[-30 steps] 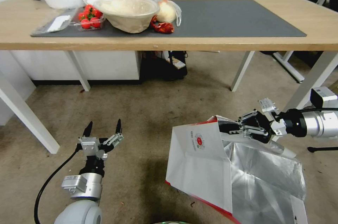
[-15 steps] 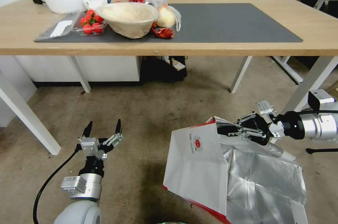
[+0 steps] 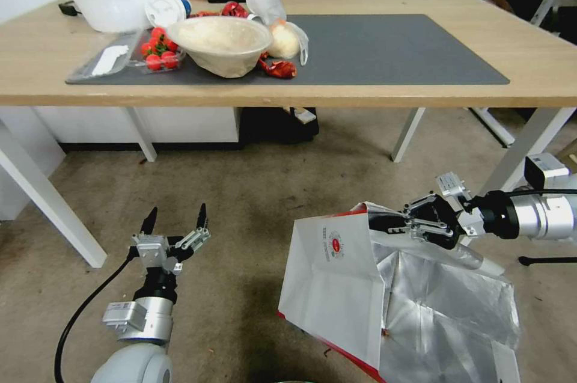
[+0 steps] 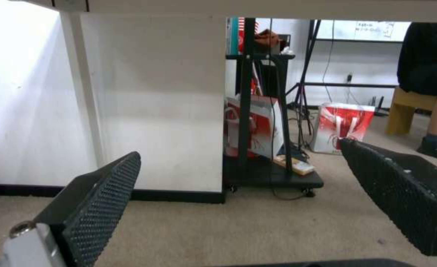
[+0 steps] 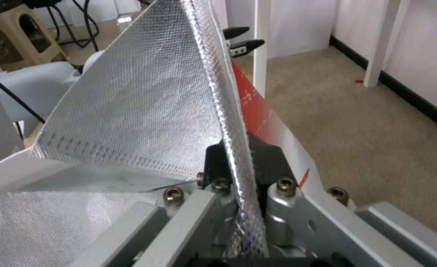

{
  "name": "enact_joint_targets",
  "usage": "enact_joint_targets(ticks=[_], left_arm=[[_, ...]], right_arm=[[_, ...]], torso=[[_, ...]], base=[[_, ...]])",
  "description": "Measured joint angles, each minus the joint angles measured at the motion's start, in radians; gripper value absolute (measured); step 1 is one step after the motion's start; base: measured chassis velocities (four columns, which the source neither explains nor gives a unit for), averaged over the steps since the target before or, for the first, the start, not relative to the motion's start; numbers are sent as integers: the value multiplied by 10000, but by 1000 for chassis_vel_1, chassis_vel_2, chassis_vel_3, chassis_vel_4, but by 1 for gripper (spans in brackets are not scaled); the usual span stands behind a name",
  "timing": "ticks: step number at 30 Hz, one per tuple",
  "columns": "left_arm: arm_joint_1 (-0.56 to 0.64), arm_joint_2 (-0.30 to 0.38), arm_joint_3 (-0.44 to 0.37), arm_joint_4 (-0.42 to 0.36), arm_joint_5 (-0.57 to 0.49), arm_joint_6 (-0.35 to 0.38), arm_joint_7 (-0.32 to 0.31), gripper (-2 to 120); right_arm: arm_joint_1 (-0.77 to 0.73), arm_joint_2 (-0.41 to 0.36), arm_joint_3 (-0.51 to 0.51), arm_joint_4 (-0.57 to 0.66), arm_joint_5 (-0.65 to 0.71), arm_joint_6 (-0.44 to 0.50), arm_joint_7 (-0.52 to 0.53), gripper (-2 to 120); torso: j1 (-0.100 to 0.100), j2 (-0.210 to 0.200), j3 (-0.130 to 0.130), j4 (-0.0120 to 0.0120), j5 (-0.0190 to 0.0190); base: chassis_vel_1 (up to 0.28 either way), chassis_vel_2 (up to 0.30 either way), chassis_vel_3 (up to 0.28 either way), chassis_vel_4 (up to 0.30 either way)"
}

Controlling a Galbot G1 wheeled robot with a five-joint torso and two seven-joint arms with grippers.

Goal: Pick up the food delivery bag from the floor and place it on the table.

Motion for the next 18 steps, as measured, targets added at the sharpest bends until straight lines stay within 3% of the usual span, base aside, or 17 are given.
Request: enact_joint_targets(ticks=[18], left_arm=[[14,14,-8,-37,-31,29,29,100]], right_arm=[[-56,-12,6,46,-14,-39,-8,0]], torso=[[153,683,532,1,0]], base=[[0,0,0,0]])
